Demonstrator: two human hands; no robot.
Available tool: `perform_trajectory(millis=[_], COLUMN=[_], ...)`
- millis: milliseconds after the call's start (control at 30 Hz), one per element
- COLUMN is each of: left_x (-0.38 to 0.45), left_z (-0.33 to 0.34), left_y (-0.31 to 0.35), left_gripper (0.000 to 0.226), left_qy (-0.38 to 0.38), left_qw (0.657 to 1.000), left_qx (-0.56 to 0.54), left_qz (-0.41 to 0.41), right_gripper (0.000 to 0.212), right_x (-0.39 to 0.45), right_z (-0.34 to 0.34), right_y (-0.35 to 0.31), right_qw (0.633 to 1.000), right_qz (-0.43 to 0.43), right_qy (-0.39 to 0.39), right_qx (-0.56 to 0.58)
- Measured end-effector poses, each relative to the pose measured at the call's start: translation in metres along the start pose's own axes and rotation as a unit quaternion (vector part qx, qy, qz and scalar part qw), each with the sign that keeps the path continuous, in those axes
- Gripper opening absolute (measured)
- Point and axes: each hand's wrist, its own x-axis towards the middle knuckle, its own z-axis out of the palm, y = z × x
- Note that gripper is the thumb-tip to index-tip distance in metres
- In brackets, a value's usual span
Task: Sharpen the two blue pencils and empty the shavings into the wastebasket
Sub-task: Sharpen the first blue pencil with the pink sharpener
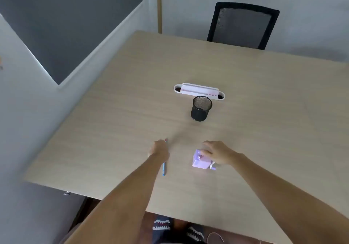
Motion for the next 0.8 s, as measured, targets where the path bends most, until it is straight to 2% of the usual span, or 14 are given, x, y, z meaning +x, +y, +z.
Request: perform_trajectory(millis=[100,200,333,433,500,600,733,800], left_x=[0.000,-0.003,-0.003,-0.006,-0.007,-0.015,-0.021,-0.018], left_z=[0.012,0.023,0.027,0.029,0.033,0.036,0.033,0.035], left_y=[-0.007,-0.012,-0.011,-0.009,-0.011,-0.020,-0.043,-0.053], left_gripper=[0.036,0.029,0.028,0.036,0.028,0.019,0.048,0.049], left_qy=[0.005,-0.008,-0.029,-0.035,-0.019,-0.016,0.009,0.018], left_qw=[0.998,0.998,0.998,0.998,0.999,0.991,0.978,0.971], left_qx=[0.004,0.008,0.009,0.053,0.036,-0.001,-0.032,-0.056], left_qz=[-0.055,-0.061,-0.046,0.004,0.036,0.131,0.208,0.230], right_gripper=[0.043,0.042,0.027,0.022,0.026,0.037,0.043,0.039], right_x=[-0.008,-0.011,-0.011,-0.010,-0.013,-0.017,-0.018,-0.015], right_z=[0.008,0.016,0.021,0.027,0.029,0.033,0.035,0.033], right_y=[-0.003,-0.004,-0.003,-0.002,-0.001,0.000,-0.001,-0.002], right_qw=[0.999,0.999,0.999,0.999,0.999,0.997,0.997,0.997], right_qz=[-0.032,-0.033,-0.027,-0.029,-0.029,-0.038,-0.027,-0.024], right_qy=[0.008,0.000,0.020,0.030,0.038,0.054,0.056,0.055], right_qx=[0.013,0.010,0.023,0.031,0.027,0.033,0.036,0.040])
